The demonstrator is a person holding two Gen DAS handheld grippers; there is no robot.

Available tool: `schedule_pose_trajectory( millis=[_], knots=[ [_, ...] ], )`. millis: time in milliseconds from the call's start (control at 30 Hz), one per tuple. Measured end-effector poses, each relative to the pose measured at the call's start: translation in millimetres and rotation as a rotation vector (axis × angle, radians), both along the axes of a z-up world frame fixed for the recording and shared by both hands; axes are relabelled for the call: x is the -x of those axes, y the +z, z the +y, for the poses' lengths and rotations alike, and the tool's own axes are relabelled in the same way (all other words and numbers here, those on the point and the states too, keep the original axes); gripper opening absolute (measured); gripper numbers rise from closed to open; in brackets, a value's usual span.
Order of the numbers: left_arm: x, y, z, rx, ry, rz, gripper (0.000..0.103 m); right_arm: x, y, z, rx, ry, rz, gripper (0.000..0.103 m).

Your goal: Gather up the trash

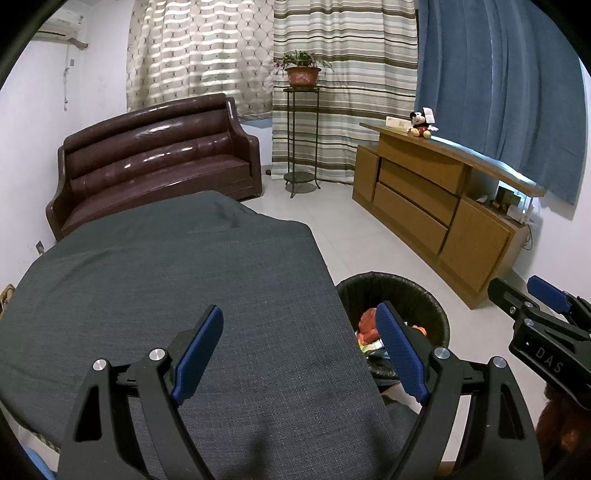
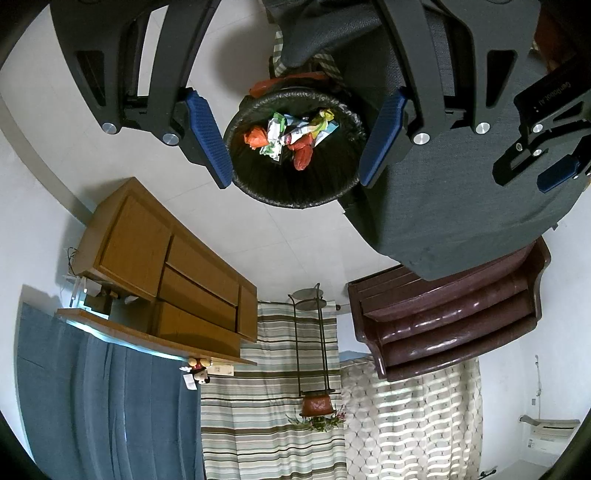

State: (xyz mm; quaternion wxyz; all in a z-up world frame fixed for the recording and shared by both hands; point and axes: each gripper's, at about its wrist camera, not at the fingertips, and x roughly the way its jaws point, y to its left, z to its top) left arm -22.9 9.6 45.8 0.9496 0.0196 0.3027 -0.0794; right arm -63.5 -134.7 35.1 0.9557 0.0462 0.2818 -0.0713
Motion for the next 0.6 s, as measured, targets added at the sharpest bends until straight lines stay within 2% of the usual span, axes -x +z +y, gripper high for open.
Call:
schedule_pose_trajectory(
  millis=[600],
  knots=[
    [-0.1,0.8,-0.2,0.0,-0.001,0.002,0.082,0.2,0.0,0.5,0.0,-0.001,0.002,0.07]
  ],
)
